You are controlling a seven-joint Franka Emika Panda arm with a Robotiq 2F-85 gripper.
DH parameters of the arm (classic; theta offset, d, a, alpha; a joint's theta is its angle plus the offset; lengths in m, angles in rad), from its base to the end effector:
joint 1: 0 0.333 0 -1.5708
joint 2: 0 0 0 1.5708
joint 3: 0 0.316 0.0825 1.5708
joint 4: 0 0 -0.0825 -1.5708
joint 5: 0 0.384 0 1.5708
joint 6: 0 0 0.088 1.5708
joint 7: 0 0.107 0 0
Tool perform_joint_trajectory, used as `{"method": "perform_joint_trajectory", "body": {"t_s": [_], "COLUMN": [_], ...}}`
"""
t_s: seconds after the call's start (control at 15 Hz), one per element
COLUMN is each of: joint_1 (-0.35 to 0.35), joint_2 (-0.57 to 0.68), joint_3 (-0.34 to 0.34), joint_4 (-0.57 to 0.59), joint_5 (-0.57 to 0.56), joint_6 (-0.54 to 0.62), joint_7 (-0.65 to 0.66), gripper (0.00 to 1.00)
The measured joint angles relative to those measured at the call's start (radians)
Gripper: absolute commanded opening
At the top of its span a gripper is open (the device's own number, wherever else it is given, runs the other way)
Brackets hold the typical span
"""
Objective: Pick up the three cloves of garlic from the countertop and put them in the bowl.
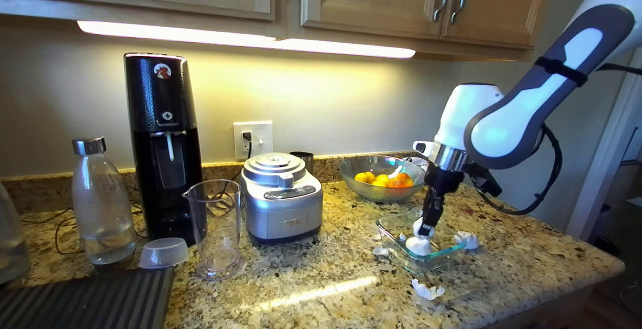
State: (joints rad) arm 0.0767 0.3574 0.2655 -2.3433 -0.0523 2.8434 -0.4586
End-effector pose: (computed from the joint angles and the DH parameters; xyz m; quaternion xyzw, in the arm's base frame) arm 0.4974 0.1839 0.2016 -0.9124 -0.4001 -0.0803 0.0310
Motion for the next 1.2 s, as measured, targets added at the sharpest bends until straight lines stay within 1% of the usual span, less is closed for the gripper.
{"method": "perform_joint_trajectory", "body": {"t_s": [0.07,0.13,0.33,0.47,0.67,0.87,1.07,1.2], "joint_1": [0.000,0.000,-0.002,-0.012,-0.040,-0.085,-0.105,-0.107], "joint_2": [0.004,0.006,0.006,0.005,-0.010,-0.055,-0.117,-0.151], "joint_3": [-0.003,-0.005,-0.001,0.013,0.044,0.083,0.077,0.052], "joint_4": [0.000,0.000,0.001,0.002,0.002,0.002,0.002,0.002], "joint_5": [-0.017,-0.029,-0.042,-0.038,-0.010,0.067,0.119,0.126], "joint_6": [0.005,0.008,0.006,-0.001,-0.038,-0.112,-0.187,-0.220], "joint_7": [0.000,0.000,0.001,-0.001,-0.014,-0.071,-0.108,-0.119], "gripper": [0.70,0.75,0.95,1.00,1.00,1.00,1.00,1.00]}}
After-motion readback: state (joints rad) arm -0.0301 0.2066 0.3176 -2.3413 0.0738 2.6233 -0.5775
